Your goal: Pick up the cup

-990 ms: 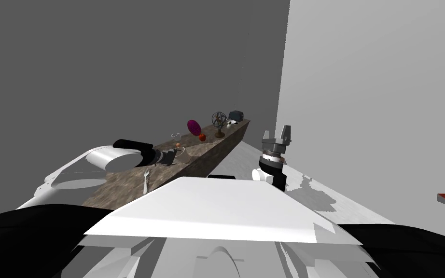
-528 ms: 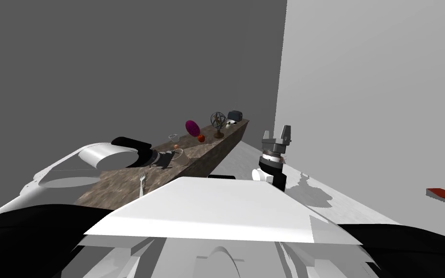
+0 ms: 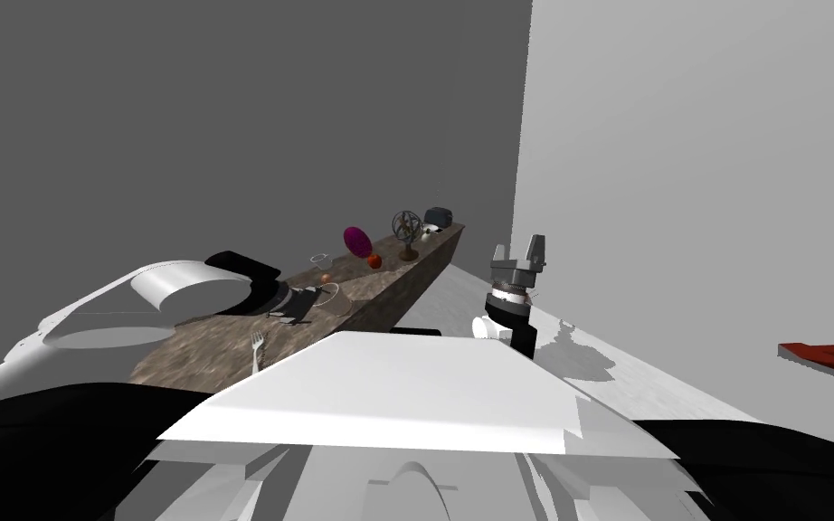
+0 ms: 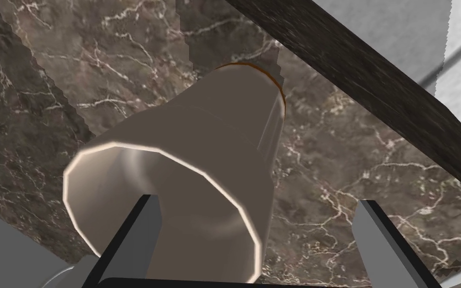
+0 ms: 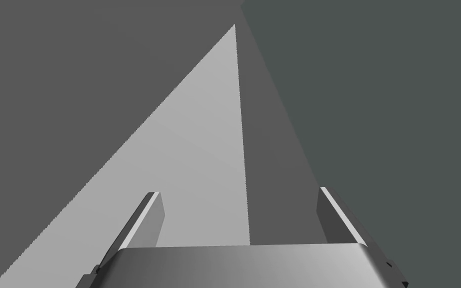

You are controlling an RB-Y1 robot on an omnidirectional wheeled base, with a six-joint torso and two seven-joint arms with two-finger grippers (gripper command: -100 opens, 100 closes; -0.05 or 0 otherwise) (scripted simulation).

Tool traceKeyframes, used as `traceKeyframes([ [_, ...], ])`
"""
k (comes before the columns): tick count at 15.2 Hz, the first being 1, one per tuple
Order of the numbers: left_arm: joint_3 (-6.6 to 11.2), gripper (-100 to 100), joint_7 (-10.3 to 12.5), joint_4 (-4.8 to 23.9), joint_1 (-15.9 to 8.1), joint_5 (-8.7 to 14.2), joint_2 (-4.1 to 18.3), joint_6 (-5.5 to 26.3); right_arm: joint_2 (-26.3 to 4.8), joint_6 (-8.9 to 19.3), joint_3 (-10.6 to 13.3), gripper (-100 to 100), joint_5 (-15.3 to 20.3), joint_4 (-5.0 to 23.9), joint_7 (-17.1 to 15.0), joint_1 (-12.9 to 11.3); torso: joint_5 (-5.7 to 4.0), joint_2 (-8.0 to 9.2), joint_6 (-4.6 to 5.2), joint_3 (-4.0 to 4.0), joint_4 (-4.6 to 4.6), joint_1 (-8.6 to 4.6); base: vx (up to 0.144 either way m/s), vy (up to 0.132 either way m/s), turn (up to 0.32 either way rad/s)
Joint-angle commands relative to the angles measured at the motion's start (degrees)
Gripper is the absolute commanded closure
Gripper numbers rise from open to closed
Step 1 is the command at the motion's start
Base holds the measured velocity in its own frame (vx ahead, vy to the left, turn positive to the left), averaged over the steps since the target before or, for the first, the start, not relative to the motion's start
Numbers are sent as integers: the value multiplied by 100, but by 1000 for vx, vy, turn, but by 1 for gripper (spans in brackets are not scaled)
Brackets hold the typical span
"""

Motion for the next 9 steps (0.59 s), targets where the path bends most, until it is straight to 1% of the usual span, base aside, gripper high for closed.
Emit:
traceKeyframes([
  [1, 32, -100, 13, 2, 8, 64, 48, 166, 0, 0, 0, 0, 0, 0, 0, 0, 0, 0, 0, 0, 0, 0, 32, 9, -37],
  [3, 79, -100, 38, -5, 8, 150, 111, 336, 0, 0, 0, 0, 0, 0, 0, 0, 0, 3, -1, 1, 0, 0, 24, 7, -25],
  [4, 64, -100, 19, -10, 21, 104, 70, 236, 0, 0, 0, 0, 0, 0, 0, 0, 0, 4, -1, 2, 1, -1, 14, 4, -10],
  [5, -71, -100, -77, 139, 33, -63, 6, 123, 0, 0, 0, 0, 0, 0, 0, 0, 0, 7, -2, 4, 1, -2, -5, -4, -60],
  [6, -107, -100, -102, 178, 35, -107, -11, 87, 0, 0, 0, 0, 0, 0, 0, 0, 1, 12, 0, 6, 2, -4, -26, -9, -88],
  [8, -251, -100, -202, 335, 42, -283, -78, -56, 0, 0, 0, 0, 0, 0, 0, -1, 0, 25, 0, 14, 5, -6, -41, -13, -87],
  [9, -167, -100, -140, 250, 42, -183, -42, 35, 0, 0, 0, 0, 0, 0, 0, -1, 0, 30, 0, 17, 6, -8, -28, -9, -36],
])
